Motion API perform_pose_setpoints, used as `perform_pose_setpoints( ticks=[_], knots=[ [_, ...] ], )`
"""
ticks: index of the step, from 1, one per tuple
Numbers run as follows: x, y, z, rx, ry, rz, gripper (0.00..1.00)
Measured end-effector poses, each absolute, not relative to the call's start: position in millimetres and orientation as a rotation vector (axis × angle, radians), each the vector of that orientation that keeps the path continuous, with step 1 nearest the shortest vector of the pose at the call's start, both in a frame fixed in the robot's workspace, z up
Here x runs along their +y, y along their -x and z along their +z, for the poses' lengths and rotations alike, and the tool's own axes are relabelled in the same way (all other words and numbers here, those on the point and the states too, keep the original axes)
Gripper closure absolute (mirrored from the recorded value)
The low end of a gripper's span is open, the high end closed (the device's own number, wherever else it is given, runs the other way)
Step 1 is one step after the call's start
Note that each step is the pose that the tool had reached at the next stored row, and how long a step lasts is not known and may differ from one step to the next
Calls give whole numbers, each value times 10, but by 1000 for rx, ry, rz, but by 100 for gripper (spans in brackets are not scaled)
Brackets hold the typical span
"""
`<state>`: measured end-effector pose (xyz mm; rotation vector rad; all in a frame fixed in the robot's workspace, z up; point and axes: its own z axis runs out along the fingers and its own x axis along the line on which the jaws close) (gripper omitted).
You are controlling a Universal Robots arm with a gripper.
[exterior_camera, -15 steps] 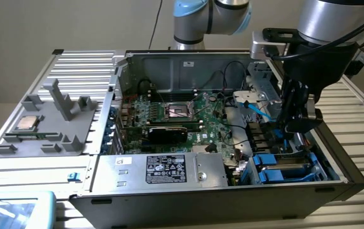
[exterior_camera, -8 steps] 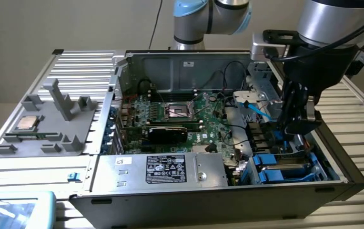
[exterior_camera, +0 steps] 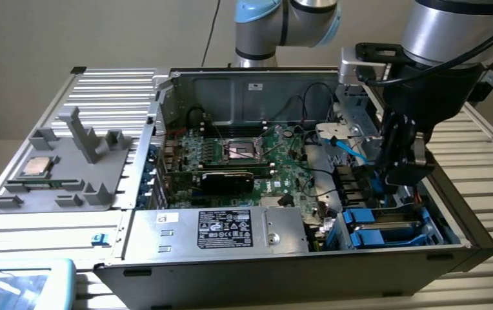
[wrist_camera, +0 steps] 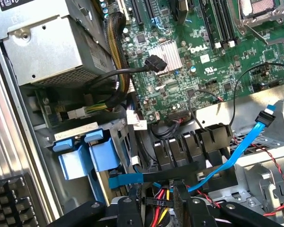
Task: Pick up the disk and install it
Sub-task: 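Insert the first disk wire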
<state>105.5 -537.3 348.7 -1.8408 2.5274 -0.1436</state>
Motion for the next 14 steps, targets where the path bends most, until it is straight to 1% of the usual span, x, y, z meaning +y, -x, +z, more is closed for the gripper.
perform_pose_setpoints(
  ticks=[1,2,3,9,14],
  knots=[
    [-5372,-1056,3488,2527,1841,-144,55],
    [-5371,-1058,3495,2526,1840,-145,55],
    [-5370,-1060,3505,2525,1839,-146,49],
    [-5363,-1071,3625,2511,1832,-163,49],
    [-5352,-1072,3839,2507,1833,-165,49]
  ],
)
